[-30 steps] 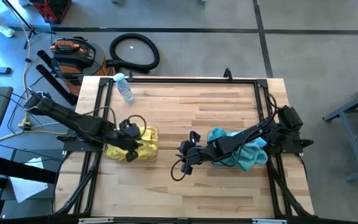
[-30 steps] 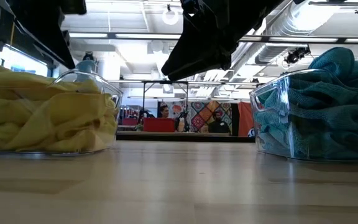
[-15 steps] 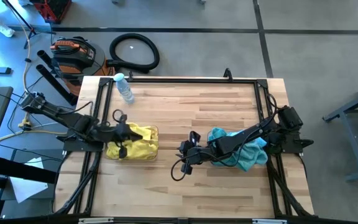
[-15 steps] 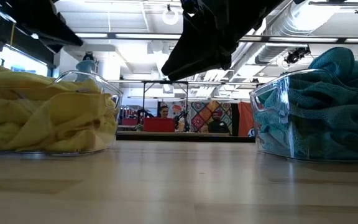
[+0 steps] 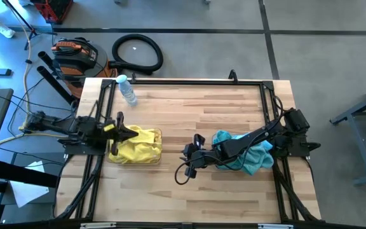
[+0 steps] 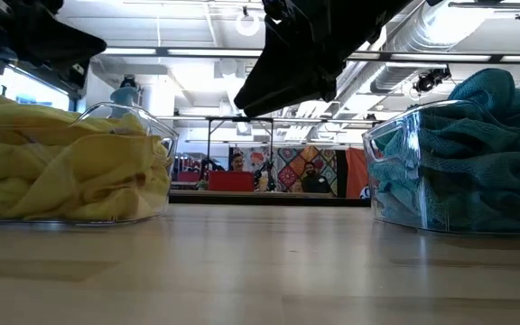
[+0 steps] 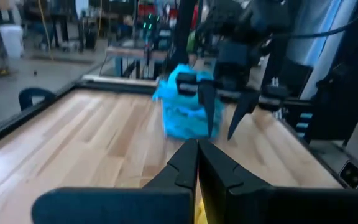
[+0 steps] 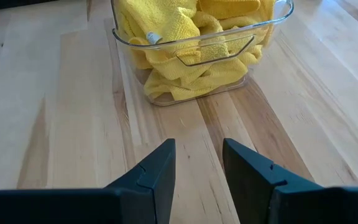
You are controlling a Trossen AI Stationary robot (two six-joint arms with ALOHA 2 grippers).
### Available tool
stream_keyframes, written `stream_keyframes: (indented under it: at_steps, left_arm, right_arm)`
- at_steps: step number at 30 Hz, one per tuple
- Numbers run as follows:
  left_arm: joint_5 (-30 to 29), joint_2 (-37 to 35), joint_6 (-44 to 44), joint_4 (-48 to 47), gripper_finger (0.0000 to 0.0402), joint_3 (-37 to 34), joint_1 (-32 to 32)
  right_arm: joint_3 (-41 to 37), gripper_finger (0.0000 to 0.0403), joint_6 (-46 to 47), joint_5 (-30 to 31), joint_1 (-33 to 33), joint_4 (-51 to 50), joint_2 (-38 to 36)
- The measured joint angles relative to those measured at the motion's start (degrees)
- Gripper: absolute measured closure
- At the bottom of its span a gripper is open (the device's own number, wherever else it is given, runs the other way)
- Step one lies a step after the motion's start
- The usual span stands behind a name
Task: Sort microfiber towel by color & place in baskets
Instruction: Return to Home Position
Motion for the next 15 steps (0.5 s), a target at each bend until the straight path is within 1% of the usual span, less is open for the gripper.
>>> stream_keyframes:
  at_steps: [3, 4, 7, 9, 12, 15]
  left_arm:
    - [2.5, -6.5, 1.7, -0.1, 0.0401, -2.3, 1.0]
    - [3.1, -7.4, 2.3, 0.6, 0.0401, -3.1, 1.2]
    - [4.5, -7.2, 4.1, 2.3, 0.0401, -4.7, 2.1]
    - [5.1, -6.9, 4.8, 6.7, 0.0401, -6.2, 2.8]
    - [7.2, -7.1, 5.6, 10.3, 0.0401, -9.6, 4.1]
    - [7.9, -7.2, 5.0, 10.3, 0.0401, -9.5, 5.9]
  right_arm:
    - [0.0, 0.0274, 0.0, 0.1, 0.0, 0.0, 0.0]
    - [0.0, 0.0274, 0.0, 0.1, 0.0, 0.0, 0.0]
    - [0.0, 0.0274, 0.0, 0.1, 0.0, -0.1, 0.0]
    - [0.0, 0.0274, 0.0, 0.1, 0.0, -0.1, 0.0]
    - [0.0, 0.0274, 0.4, 0.1, 0.0, -0.2, 0.0]
    - [0.0, 0.0274, 0.4, 0.1, 0.0, -0.3, 0.0]
